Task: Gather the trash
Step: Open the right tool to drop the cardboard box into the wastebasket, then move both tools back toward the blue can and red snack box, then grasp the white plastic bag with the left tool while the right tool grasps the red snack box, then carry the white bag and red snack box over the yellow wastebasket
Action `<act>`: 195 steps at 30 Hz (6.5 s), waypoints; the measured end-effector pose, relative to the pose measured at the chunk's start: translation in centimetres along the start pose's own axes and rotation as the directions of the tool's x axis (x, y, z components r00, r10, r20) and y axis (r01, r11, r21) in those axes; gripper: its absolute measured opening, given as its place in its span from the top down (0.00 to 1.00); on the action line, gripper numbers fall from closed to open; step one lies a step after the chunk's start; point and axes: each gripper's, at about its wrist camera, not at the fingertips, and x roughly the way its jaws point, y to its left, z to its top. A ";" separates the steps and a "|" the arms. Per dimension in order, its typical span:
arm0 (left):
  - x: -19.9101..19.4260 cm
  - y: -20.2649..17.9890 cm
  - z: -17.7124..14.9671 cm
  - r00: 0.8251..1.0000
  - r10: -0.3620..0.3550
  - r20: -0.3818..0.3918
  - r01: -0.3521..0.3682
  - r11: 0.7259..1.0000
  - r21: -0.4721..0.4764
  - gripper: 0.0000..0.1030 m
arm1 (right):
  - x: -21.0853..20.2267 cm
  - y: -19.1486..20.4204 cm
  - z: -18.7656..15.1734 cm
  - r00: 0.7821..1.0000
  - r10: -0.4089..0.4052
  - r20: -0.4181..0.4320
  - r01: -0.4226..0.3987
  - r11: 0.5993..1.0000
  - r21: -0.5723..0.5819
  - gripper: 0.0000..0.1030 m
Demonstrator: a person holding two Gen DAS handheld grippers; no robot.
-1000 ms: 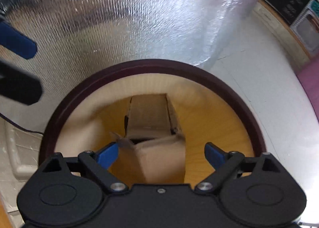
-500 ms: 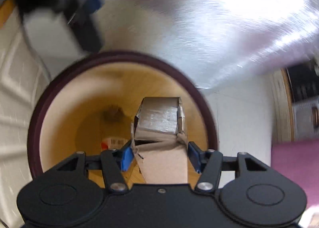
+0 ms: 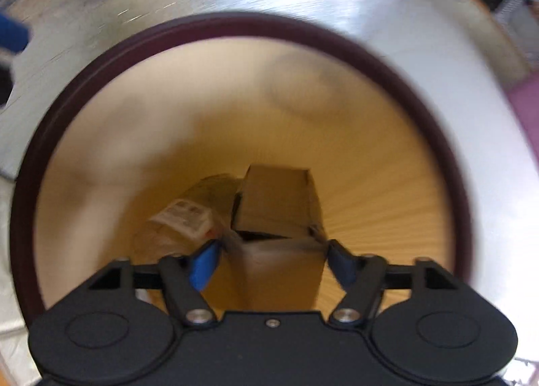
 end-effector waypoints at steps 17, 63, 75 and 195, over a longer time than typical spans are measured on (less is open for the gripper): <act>-2.2 -3.2 -0.2 1.000 0.002 -0.004 -0.001 0.995 0.100 0.37 | -14.4 -2.0 -5.9 0.990 -0.040 0.132 -0.021 0.901 0.433 0.16; -19.1 -4.1 -5.5 0.957 -0.135 0.255 0.041 0.939 0.341 0.00 | -32.7 10.6 -15.9 0.872 -0.446 0.202 0.068 0.518 0.853 0.00; -24.8 1.0 -5.3 0.906 -0.156 0.394 0.034 0.954 0.299 0.00 | -36.2 13.7 -14.4 0.790 -0.549 0.273 0.054 0.505 0.861 0.00; -31.4 13.7 -2.3 0.802 0.001 0.598 -0.034 0.998 0.044 0.60 | -35.8 21.0 7.0 0.750 -0.376 0.544 -0.055 0.784 0.618 0.46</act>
